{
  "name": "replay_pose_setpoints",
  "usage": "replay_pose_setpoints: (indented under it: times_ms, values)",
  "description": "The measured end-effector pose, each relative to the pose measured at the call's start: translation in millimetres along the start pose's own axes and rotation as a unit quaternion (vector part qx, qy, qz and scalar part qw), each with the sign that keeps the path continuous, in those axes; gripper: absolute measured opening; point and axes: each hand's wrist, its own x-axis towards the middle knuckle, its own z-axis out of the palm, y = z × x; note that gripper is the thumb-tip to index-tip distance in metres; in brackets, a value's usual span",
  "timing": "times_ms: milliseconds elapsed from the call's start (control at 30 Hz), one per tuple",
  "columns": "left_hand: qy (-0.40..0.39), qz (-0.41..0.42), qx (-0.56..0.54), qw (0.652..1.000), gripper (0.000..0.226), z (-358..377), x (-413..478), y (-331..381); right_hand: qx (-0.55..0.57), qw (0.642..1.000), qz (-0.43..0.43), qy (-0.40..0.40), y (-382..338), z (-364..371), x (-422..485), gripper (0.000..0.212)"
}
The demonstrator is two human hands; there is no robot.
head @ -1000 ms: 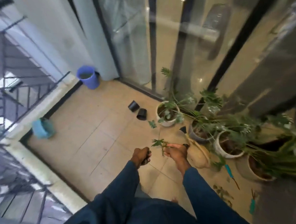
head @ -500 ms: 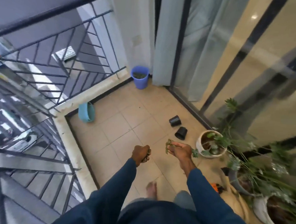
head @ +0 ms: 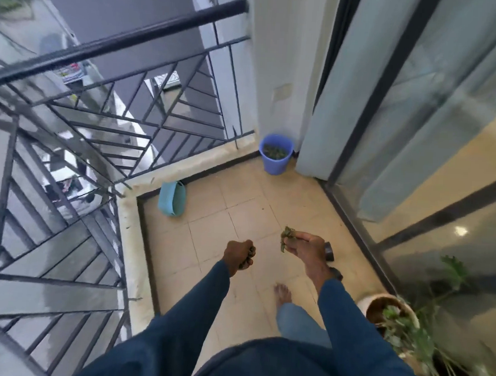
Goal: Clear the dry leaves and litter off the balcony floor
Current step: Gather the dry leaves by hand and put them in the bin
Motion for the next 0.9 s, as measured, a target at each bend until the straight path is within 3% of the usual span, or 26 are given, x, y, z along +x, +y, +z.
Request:
replay_pose_setpoints:
  times_ms: [433,900]
  values:
    - [0.039,-0.032,-0.127,0.991,0.026,-11,107,164,-0.053,0.998,0.022,-0.029,-136,78,142,0.028]
    - [-0.03,-0.043,-0.013,0.999,0.019,-4,365,364,0.061,0.993,0.072,0.067,-221,177,375,0.024]
